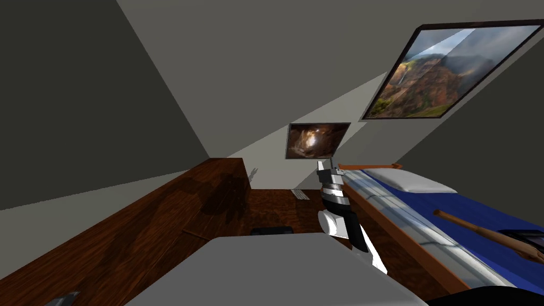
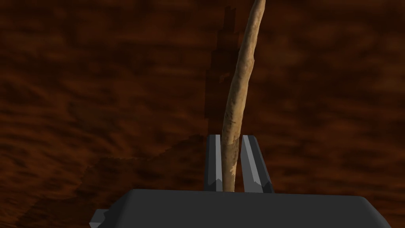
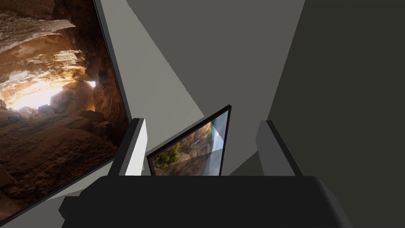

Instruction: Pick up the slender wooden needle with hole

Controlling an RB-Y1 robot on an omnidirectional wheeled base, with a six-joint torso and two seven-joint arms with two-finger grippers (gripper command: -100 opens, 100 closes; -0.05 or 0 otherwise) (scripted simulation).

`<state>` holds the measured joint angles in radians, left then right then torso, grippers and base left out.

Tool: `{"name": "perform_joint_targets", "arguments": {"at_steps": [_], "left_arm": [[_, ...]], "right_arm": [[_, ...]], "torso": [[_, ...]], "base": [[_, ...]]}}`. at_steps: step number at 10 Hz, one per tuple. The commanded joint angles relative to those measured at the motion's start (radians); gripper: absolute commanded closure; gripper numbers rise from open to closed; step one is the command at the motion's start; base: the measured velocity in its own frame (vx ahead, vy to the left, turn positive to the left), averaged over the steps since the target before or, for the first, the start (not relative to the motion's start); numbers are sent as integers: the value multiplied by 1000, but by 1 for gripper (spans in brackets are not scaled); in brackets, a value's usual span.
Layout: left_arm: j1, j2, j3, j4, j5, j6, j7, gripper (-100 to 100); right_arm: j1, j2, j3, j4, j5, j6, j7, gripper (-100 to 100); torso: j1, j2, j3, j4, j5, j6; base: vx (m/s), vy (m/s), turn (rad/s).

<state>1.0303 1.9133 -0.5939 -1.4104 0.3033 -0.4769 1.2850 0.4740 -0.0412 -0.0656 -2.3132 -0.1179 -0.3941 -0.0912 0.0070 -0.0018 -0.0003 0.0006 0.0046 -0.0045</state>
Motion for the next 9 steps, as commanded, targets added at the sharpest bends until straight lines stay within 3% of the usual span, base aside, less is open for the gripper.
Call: {"name": "perform_joint_targets", "arguments": {"at_steps": [1,2,3,5,6,8,9], "left_arm": [[-50,-1,-50,15,2,-22,-50,100],[-78,-1,-76,15,2,-22,-50,100],[-108,-3,-108,33,1,-44,-93,100],[-168,-3,-170,33,1,-44,-99,100],[-198,-5,-200,51,0,-66,-147,100],[-258,-5,-260,51,0,-66,-147,100],[-258,-5,-270,51,0,-66,-147,100]], "right_arm": [[0,0,0,0,0,0,0,0],[1,0,0,0,0,0,0,0],[0,0,0,0,0,0,0,0],[0,0,0,0,0,0,0,0],[0,0,0,0,0,0,0,0],[0,0,0,0,0,0,0,0],[0,0,0,0,0,0,0,0]], "torso": [[0,0,0,0,0,0],[3,-6,-3,-1,0,-3],[3,-9,-5,-2,1,0],[0,-11,-6,-2,0,1],[1,-7,-4,-2,0,2],[2,-9,-5,-2,1,0],[1,-5,-3,-1,0,2]], "base": [[148,51,331],[175,43,220],[200,16,387],[115,-6,71],[147,45,297],[97,5,106],[3,-4,-50]]}}
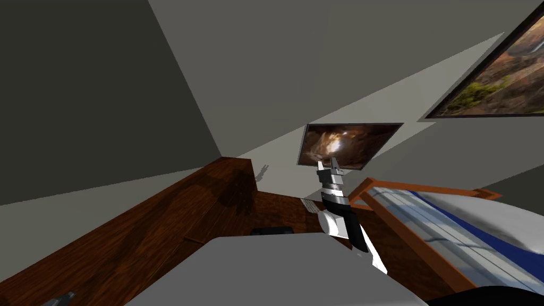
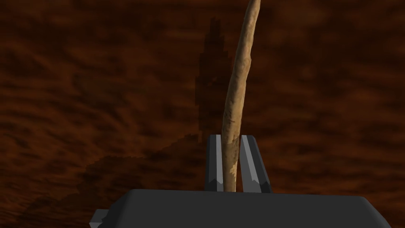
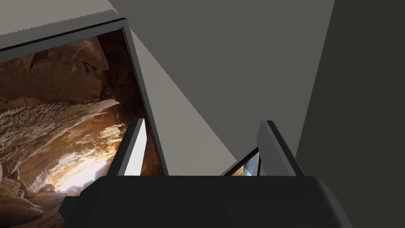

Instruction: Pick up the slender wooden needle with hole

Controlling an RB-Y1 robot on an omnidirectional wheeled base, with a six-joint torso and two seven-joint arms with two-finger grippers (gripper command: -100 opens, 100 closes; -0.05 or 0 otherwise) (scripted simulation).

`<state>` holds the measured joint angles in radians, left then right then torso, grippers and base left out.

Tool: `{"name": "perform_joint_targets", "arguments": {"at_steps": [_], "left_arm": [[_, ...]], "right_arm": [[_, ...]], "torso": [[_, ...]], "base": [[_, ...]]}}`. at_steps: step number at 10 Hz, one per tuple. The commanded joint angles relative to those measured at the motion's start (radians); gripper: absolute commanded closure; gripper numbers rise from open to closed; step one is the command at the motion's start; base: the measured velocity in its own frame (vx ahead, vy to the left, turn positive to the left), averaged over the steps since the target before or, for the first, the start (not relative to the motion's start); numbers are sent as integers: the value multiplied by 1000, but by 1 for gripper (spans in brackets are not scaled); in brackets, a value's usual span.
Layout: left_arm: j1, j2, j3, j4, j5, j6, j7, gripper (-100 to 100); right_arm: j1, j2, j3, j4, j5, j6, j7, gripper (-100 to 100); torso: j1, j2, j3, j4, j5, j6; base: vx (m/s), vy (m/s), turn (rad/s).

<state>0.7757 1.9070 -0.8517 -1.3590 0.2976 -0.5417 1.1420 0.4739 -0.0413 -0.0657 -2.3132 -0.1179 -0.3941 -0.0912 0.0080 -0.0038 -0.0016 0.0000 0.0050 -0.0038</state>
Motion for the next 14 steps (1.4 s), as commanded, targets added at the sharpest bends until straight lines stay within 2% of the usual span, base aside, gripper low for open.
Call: {"name": "perform_joint_targets", "arguments": {"at_steps": [1,2,3,4,6,7,9,10,12,13,14], "left_arm": [[-50,-1,-50,18,4,-23,-50,100],[-80,-1,-77,18,4,-23,-52,100],[-91,-1,-104,18,4,-23,-52,100],[-132,-3,-136,37,2,-46,-95,100],[-179,-3,-196,37,2,-46,-101,100],[-217,-6,-225,55,1,-68,-145,100],[-266,-6,-285,55,1,-68,-149,100],[-301,-8,-316,73,-1,-90,-197,100],[-354,-8,-376,73,-1,-90,-198,100],[-388,-10,-407,92,-2,-112,-246,100],[-419,-10,-436,92,-2,-112,-246,100]], "right_arm": [[0,0,0,0,0,0,0,0],[0,0,0,0,0,0,0,0],[0,0,0,0,0,0,0,0],[0,0,0,0,0,0,0,0],[0,0,0,0,0,0,0,0],[0,0,0,0,0,0,0,0],[0,0,0,0,0,0,0,0],[0,0,0,0,0,0,0,0],[0,0,0,0,0,0,0,0],[0,0,0,0,0,0,0,0],[0,0,0,0,0,0,0,0]], "torso": [[0,0,0,0,0,0],[2,-2,-1,0,0,-4],[1,-5,-3,-1,0,-1],[0,-4,-2,-1,0,1],[-2,-7,-4,-1,0,0],[0,-3,-2,-1,0,1],[0,-6,-3,-1,0,0],[1,-3,-2,-1,0,1],[0,-6,-3,-1,0,0],[0,-3,-2,-1,0,1],[1,-5,-3,-1,0,-2]], "base": [[94,28,319],[156,19,250],[87,-6,5],[160,-23,285],[103,-16,113],[124,7,315],[103,-6,99],[130,2,276],[105,-22,121],[136,-3,278],[139,-20,228]]}}
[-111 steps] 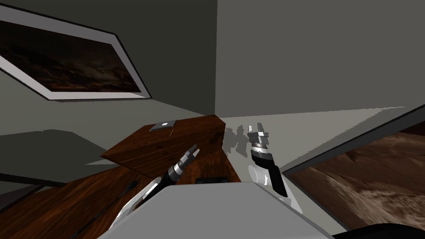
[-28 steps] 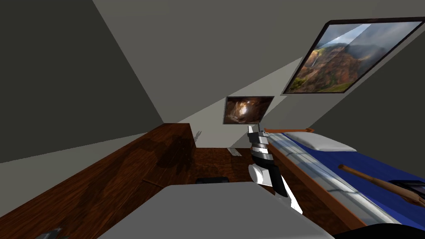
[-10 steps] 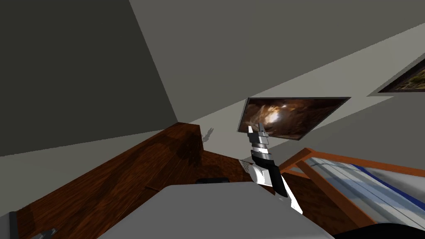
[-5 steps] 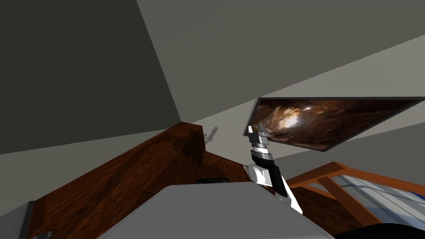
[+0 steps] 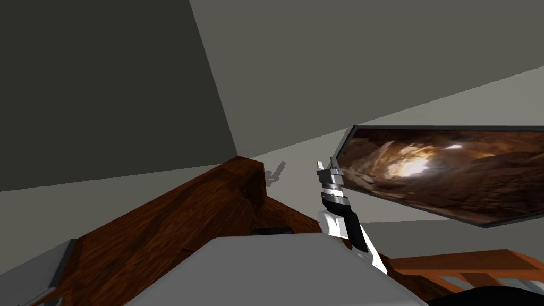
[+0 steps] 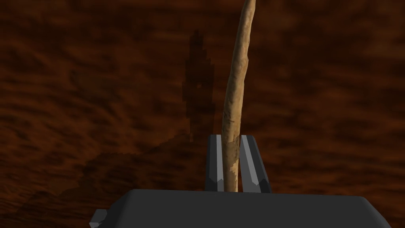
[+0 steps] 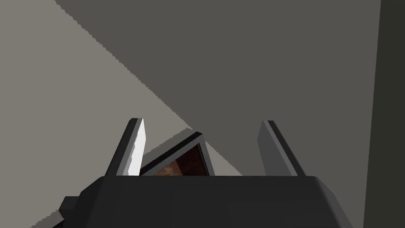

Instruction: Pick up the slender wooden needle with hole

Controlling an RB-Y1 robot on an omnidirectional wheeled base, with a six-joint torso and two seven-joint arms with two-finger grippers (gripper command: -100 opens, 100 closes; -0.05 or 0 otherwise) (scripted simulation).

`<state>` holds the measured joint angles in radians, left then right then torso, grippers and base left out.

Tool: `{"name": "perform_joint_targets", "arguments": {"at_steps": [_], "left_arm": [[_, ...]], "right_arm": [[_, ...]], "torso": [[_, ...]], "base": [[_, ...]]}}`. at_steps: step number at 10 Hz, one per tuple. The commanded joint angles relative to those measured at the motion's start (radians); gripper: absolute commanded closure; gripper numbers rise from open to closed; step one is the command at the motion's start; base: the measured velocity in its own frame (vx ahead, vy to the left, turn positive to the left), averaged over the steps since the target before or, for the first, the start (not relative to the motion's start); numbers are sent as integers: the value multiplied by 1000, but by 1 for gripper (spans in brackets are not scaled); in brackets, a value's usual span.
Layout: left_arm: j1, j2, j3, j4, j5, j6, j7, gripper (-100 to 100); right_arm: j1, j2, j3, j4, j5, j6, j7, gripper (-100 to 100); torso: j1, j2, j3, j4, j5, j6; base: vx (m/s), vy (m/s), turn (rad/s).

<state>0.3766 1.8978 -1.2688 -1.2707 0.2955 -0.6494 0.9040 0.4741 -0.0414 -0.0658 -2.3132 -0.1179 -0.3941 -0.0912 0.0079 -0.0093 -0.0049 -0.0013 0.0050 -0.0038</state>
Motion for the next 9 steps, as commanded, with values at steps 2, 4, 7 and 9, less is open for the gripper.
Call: {"name": "perform_joint_targets", "arguments": {"at_steps": [2,4,7,9], "left_arm": [[-76,-3,-81,22,-1,-27,-56,100],[-130,-3,-141,22,-1,-27,-57,100],[-218,-5,-232,40,-3,-49,-105,100],[-214,-4,-230,39,-5,-49,-103,100]], "right_arm": [[0,0,0,0,0,0,0,0],[0,0,0,0,0,0,0,0],[0,0,0,0,0,0,0,0],[0,0,0,0,0,0,0,0]], "torso": [[0,3,1,1,0,1],[-1,-1,-1,0,0,0],[-1,1,0,0,0,0],[2,6,3,1,0,1]], "base": [[104,-24,145],[108,-30,122],[102,-36,171],[7,2,-28]]}}
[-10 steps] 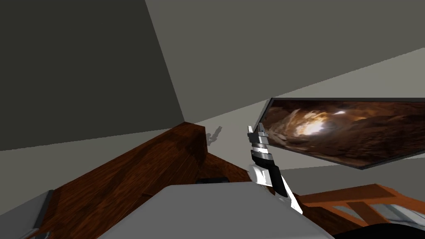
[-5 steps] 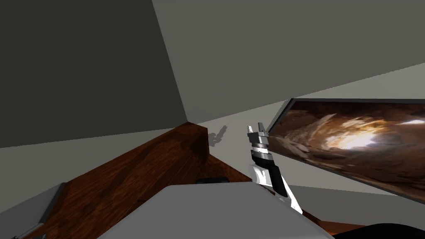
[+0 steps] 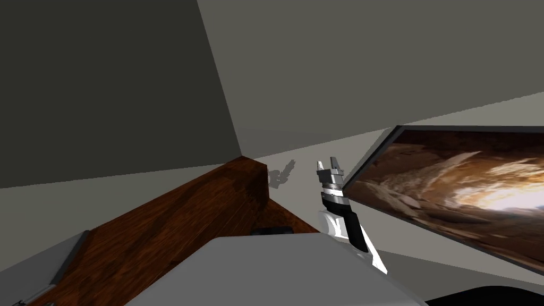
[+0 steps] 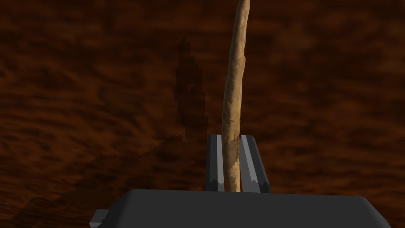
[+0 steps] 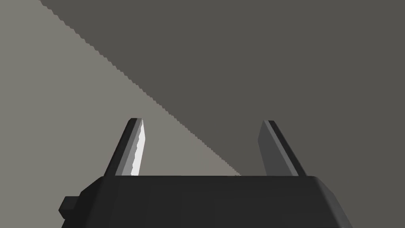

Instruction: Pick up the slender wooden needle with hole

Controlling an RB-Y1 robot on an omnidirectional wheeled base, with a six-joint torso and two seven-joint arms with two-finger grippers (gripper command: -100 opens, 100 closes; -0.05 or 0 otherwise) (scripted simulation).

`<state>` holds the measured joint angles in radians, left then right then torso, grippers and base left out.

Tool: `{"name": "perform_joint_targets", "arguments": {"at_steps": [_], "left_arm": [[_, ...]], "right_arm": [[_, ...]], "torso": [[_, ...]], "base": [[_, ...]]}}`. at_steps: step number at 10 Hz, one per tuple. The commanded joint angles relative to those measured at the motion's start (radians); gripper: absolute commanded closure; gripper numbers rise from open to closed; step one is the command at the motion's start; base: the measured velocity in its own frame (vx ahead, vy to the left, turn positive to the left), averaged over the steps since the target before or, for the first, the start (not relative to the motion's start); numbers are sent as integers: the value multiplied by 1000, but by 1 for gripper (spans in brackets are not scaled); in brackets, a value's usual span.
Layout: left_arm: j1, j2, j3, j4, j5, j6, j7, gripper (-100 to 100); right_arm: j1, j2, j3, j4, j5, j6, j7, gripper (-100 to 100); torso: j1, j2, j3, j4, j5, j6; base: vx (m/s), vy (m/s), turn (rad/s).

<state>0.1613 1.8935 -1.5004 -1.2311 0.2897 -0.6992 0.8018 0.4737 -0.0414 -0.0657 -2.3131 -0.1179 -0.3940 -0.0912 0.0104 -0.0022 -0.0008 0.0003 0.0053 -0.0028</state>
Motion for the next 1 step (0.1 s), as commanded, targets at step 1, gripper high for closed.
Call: {"name": "perform_joint_targets", "arguments": {"at_steps": [1], "left_arm": [[0,0,0,0,0,0,0,0]], "right_arm": [[0,0,0,0,0,0,0,0]], "torso": [[0,0,0,0,0,0]], "base": [[0,0,0]]}}
